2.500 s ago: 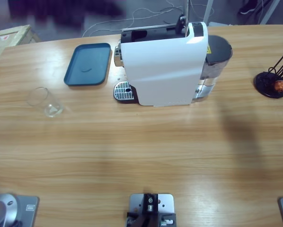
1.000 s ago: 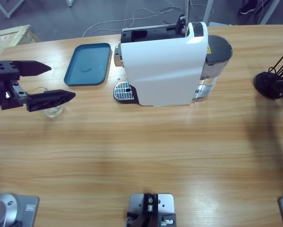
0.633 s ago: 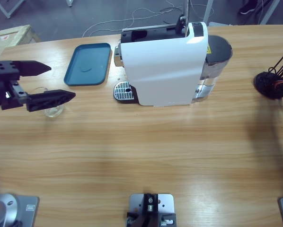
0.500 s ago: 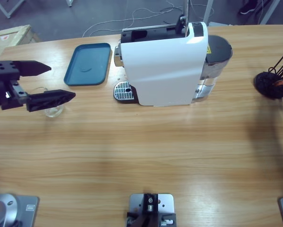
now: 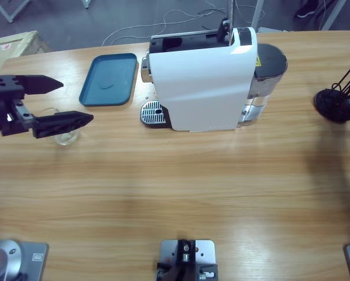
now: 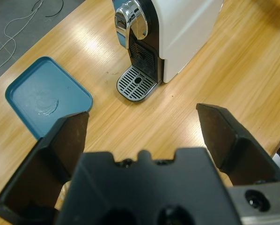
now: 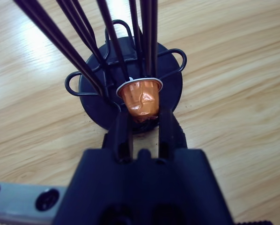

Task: Pour coffee

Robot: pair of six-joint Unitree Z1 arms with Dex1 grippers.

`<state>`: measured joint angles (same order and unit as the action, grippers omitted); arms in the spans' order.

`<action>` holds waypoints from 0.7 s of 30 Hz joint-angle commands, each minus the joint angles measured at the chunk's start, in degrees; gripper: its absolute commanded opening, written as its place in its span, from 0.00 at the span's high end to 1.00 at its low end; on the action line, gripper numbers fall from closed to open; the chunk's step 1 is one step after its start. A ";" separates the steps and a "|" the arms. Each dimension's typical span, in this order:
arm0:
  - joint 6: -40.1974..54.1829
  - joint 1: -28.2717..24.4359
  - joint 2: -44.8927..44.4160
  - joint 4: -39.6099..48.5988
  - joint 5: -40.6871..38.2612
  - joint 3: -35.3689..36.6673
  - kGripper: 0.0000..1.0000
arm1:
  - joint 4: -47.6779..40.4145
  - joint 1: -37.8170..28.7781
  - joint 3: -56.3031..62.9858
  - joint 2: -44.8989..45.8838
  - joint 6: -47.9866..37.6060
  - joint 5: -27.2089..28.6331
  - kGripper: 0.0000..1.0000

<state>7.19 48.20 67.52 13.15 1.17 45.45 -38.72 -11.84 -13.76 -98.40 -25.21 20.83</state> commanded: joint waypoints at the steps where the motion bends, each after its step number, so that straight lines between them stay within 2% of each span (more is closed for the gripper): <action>1: -0.60 0.49 0.34 -0.14 0.67 -1.49 0.01 | 1.35 0.59 0.23 1.82 1.56 -1.02 1.00; 11: -0.60 0.49 1.15 -0.21 0.39 -1.65 0.01 | 6.29 0.50 -0.39 7.03 3.46 -2.88 1.00; 21: -0.87 0.58 2.80 -0.74 -0.21 -2.12 0.01 | 20.28 0.15 -10.76 16.84 5.17 -2.09 1.00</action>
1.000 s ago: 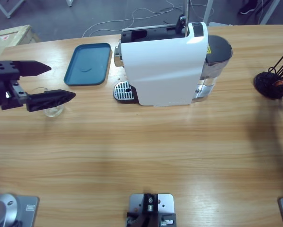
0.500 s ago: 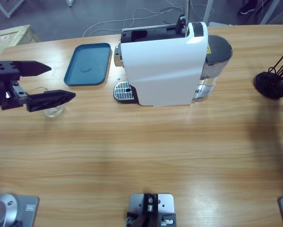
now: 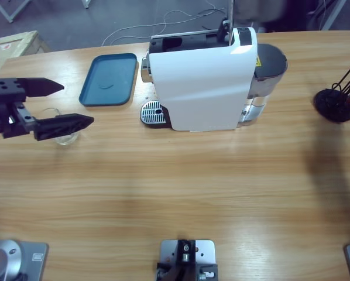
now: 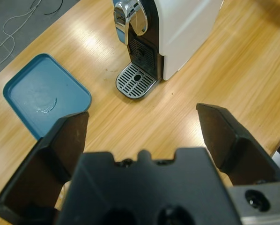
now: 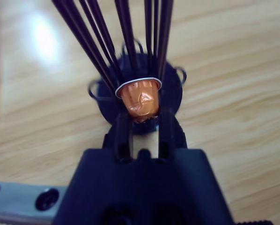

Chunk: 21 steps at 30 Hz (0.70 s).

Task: Pour coffee

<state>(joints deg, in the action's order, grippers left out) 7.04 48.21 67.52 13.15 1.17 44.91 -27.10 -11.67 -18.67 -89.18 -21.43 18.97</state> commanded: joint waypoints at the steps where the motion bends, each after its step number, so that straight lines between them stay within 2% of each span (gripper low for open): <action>1: -0.71 0.59 2.86 -0.81 -0.21 -1.58 0.01 | 9.76 -0.10 -6.56 8.39 1.47 0.04 1.00; 17: -0.98 0.84 2.12 -1.11 0.32 -2.14 0.01 | 31.61 -3.39 -22.04 25.33 2.26 2.70 1.00; 19: -1.07 0.84 1.93 -1.11 0.32 -2.25 0.01 | 34.55 -6.04 -23.43 27.28 2.77 3.70 1.00; 21: -1.05 0.84 1.54 -1.11 0.55 -2.42 0.01 | 37.98 -11.85 -24.29 29.34 3.75 5.05 1.00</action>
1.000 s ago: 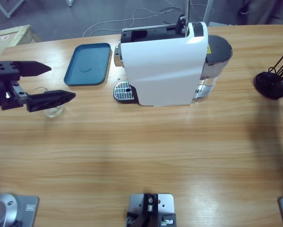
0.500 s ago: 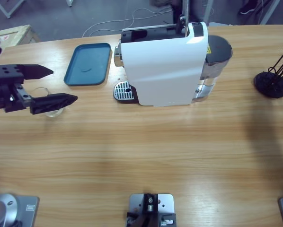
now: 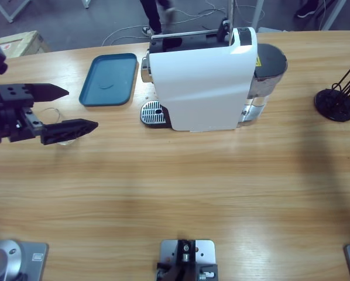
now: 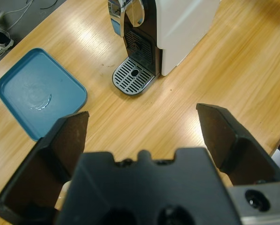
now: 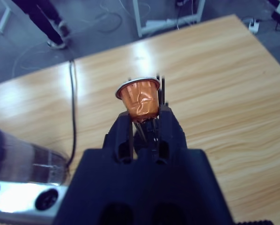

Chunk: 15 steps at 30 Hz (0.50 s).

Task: Pour coffee

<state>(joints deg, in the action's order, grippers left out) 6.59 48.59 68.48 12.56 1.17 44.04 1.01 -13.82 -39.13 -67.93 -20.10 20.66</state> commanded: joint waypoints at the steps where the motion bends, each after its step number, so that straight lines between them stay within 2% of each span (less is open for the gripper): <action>1: -0.50 0.45 0.20 -0.52 0.67 -1.65 0.01 | 10.93 -13.13 -4.12 8.68 3.22 3.40 1.00; 3: -0.35 0.45 -0.92 -0.47 0.99 -1.68 0.01 | 12.41 -21.11 -5.21 8.49 5.79 2.42 1.00; 7: -0.12 0.45 -3.16 0.36 1.10 -2.02 0.01 | 13.97 -31.87 -9.42 2.10 16.64 -7.72 1.00; 10: 0.15 0.45 -4.77 0.78 1.11 -2.56 0.01 | 14.36 -32.94 -13.94 -4.96 28.01 -17.69 1.00; 13: 0.16 0.45 -6.00 0.92 1.38 -3.03 0.01 | 16.68 -33.08 -20.85 -11.69 38.82 -22.59 1.00; 15: 0.18 0.45 -6.36 0.97 1.38 -3.26 0.01 | 19.24 -33.31 -26.48 -15.98 42.28 -24.23 1.00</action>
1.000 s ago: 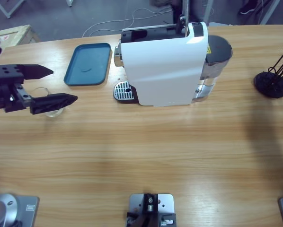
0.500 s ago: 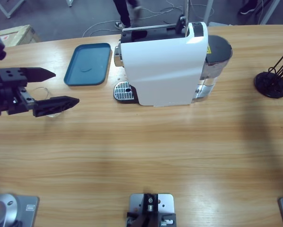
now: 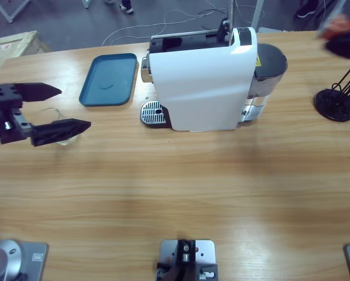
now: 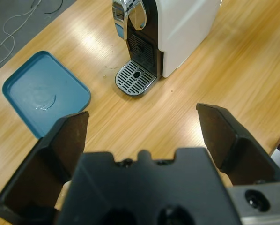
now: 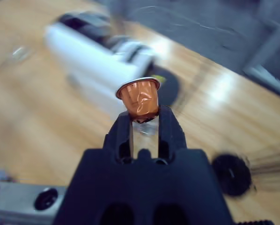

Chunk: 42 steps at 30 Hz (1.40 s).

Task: Pour coffee

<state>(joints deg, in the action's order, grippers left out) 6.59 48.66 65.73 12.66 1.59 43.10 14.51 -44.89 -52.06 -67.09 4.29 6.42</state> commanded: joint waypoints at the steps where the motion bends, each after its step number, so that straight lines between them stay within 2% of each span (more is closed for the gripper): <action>1: 0.16 0.38 -3.72 0.88 0.98 -2.39 0.01 | 7.09 -2.43 -16.51 -18.80 19.44 -10.46 1.00; 6: 0.26 0.38 -4.28 0.86 1.05 -2.81 0.01 | 14.21 -3.70 -30.68 -28.50 25.42 -12.85 1.00; 11: 0.23 0.38 -5.16 0.88 1.12 -3.11 0.01 | 14.46 -4.07 -37.31 -35.21 25.77 -15.40 1.00; 15: 0.00 0.38 -5.26 0.86 1.31 -3.34 0.01 | 14.40 -4.03 -41.18 -40.45 26.02 -14.93 1.00; 23: -0.14 0.38 -5.17 0.79 1.31 -4.16 0.01 | 13.38 -1.34 -41.28 -43.46 26.39 -9.21 1.00; 40: -0.26 0.38 -4.91 0.42 1.31 -5.71 0.01 | 12.40 0.73 -40.67 -45.85 25.14 -11.11 1.00; 41: -0.26 0.38 -4.91 0.35 1.31 -5.83 0.01 | 12.66 0.73 -40.65 -45.85 25.00 -11.55 0.86; 42: -0.26 0.38 -4.95 0.35 1.31 -5.92 0.01 | 12.87 0.75 -40.53 -45.83 24.98 -11.92 0.61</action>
<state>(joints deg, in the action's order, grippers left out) 6.60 48.66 61.37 12.77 2.24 39.28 27.37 -45.18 -93.41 -109.01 30.04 -3.81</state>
